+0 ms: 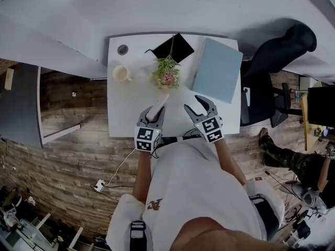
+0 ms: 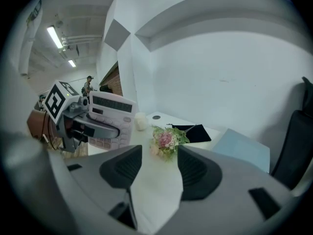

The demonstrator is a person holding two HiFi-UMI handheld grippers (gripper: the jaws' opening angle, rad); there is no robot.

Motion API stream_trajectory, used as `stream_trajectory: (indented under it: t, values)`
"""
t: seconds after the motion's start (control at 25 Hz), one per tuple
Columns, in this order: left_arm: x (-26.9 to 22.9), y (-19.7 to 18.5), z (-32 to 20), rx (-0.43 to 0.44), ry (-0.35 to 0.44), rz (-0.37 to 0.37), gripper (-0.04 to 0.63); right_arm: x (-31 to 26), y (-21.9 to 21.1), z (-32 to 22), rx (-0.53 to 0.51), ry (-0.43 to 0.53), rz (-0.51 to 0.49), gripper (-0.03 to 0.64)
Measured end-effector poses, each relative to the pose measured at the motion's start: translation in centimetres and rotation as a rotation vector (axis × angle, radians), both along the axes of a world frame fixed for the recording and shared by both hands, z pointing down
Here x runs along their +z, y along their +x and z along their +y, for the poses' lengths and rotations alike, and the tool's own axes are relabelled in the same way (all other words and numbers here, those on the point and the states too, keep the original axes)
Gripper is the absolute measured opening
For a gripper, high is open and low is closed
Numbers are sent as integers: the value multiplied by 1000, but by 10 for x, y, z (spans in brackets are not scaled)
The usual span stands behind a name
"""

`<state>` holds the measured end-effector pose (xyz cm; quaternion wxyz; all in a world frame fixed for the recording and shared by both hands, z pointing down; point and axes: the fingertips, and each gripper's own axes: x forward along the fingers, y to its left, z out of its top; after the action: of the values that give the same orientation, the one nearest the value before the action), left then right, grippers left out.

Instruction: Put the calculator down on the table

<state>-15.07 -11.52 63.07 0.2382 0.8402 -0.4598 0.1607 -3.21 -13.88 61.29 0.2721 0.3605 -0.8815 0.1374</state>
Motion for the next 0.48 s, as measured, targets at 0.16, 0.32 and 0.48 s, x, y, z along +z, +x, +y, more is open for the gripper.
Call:
stream_trajectory:
  t: [0.16, 0.32, 0.48]
  values:
    - [13, 8, 0, 6, -32, 0, 92, 13, 5, 1, -13, -21, 4, 233]
    - [26, 15, 4, 13, -63, 5, 92, 26, 10, 5, -20, -45, 12, 232]
    - [39, 20, 10, 16, -101, 5, 94, 40, 12, 12, -37, -79, 37, 232]
